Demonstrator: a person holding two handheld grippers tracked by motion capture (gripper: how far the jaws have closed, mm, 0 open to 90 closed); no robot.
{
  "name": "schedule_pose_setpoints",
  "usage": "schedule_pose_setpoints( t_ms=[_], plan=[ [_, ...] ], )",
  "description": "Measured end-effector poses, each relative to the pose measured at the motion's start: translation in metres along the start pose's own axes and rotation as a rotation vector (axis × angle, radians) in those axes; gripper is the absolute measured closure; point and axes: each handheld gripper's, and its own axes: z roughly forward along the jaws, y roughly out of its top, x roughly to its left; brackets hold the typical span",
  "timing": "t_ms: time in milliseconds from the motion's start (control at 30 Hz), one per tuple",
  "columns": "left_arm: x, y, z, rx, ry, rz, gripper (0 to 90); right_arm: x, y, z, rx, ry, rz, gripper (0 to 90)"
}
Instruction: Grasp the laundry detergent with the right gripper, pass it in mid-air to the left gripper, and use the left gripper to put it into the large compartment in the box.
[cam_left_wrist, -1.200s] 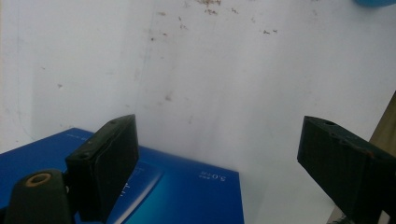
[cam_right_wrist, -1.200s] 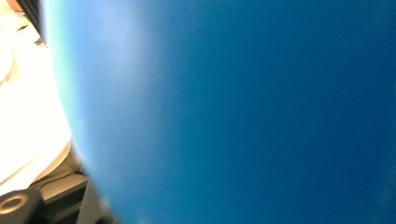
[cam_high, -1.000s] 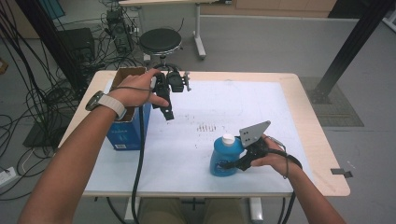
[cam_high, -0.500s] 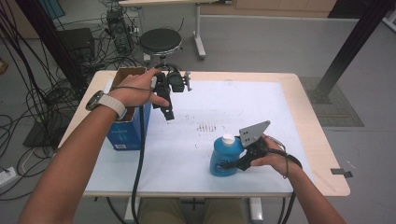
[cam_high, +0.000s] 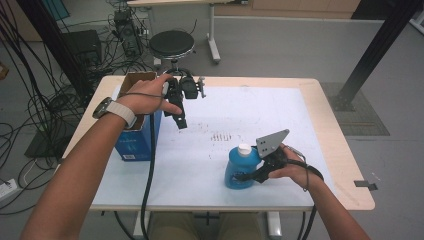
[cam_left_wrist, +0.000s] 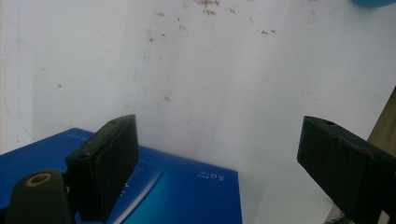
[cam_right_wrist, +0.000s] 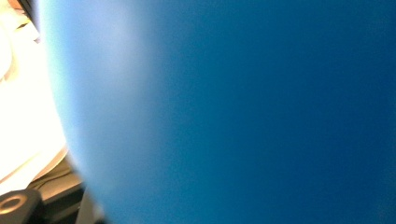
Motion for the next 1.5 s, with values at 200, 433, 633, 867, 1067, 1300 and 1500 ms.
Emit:
schedule_pose_setpoints(
  t_ms=[200,433,633,867,1067,1300,1500],
  plan=[
    [-0.0006,0.0005,0.0006,-0.001,0.002,0.001,13.4,-0.0001,0.0000,0.0000,0.000,0.000,0.000,43.0],
    [-0.0014,0.0021,0.0005,0.001,0.001,0.001,13.4,0.0000,-0.0006,0.0000,-0.004,-0.001,0.000,43.0],
    [-0.0012,0.0007,0.0002,-0.002,0.003,-0.003,13.4,0.0003,-0.0007,0.0000,-0.005,-0.002,0.003,43.0],
    [-0.0012,0.0004,-0.0001,-0.001,0.003,-0.004,13.5,0.0002,-0.0005,0.0001,-0.004,-0.003,0.000,43.0],
    [-0.0008,0.0003,0.0000,-0.002,0.001,-0.006,13.4,0.0006,-0.0011,0.0000,-0.008,-0.005,0.003,42.9],
    [-0.0005,-0.0004,-0.0008,0.005,0.002,-0.006,13.4,0.0002,-0.0017,0.0001,-0.012,-0.003,0.003,42.9],
    [-0.0010,-0.0011,-0.0011,0.000,0.003,-0.012,13.4,-0.0002,-0.0017,0.0001,-0.012,0.001,0.001,42.9]
  ],
)
